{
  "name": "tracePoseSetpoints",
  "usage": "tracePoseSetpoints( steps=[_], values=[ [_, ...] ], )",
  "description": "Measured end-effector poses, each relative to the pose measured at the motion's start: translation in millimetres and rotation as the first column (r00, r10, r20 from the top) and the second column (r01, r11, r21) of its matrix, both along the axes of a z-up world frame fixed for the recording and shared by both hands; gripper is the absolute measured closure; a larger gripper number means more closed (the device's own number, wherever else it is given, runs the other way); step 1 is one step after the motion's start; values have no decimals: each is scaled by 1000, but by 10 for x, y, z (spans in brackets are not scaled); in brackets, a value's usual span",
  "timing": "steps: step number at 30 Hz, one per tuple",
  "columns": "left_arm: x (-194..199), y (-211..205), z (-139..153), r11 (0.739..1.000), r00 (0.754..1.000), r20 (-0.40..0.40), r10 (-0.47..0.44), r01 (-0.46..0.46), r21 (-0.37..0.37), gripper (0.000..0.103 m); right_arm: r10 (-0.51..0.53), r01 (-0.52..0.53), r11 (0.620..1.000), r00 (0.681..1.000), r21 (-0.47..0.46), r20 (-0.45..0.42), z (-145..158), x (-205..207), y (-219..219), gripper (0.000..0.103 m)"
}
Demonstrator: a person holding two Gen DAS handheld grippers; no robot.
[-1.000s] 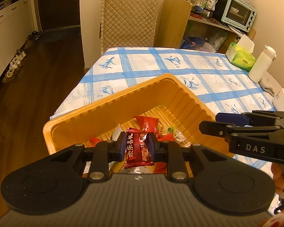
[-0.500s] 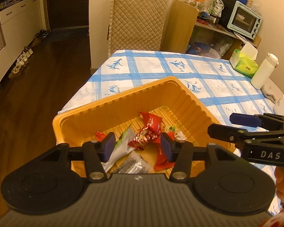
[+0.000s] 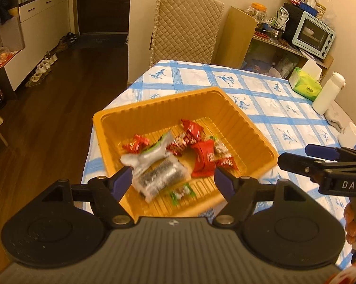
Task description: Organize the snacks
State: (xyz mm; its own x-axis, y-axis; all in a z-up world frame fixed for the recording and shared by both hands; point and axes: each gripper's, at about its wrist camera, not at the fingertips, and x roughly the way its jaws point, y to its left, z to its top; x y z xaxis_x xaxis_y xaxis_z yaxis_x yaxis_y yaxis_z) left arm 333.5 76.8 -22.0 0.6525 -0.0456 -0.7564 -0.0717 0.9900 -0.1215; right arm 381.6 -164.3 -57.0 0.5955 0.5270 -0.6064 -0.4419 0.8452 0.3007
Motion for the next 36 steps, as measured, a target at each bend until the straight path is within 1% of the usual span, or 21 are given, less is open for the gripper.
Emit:
tracePoseSetpoints(
  steps=[9,16,19,27,36],
  values=[
    [-568,-294,115,1000,1000,1,4,-4,12,28,4,-4,1000,1000,15,-14,85,-479,-251,6],
    [-938,-540,144,1000,1000,-10,12,-11,3,28,6,-6,1000,999,7,-34,124,-831,-458,6],
    [-1086,-646,131,1000,1000,-19,8,-8,1,28,12,-13,1000,999,-11,-36,131,-976,-533,6],
    [-1380,-894,85,1000,999,-46,5,-5,-16,28,9,-12,999,997,-31,-81,80,-1298,-765,6],
    [-1593,-1168,-5,1000,997,-77,-11,9,-26,28,-17,8,998,990,-64,-142,-23,-1560,-1037,6]
  ],
)
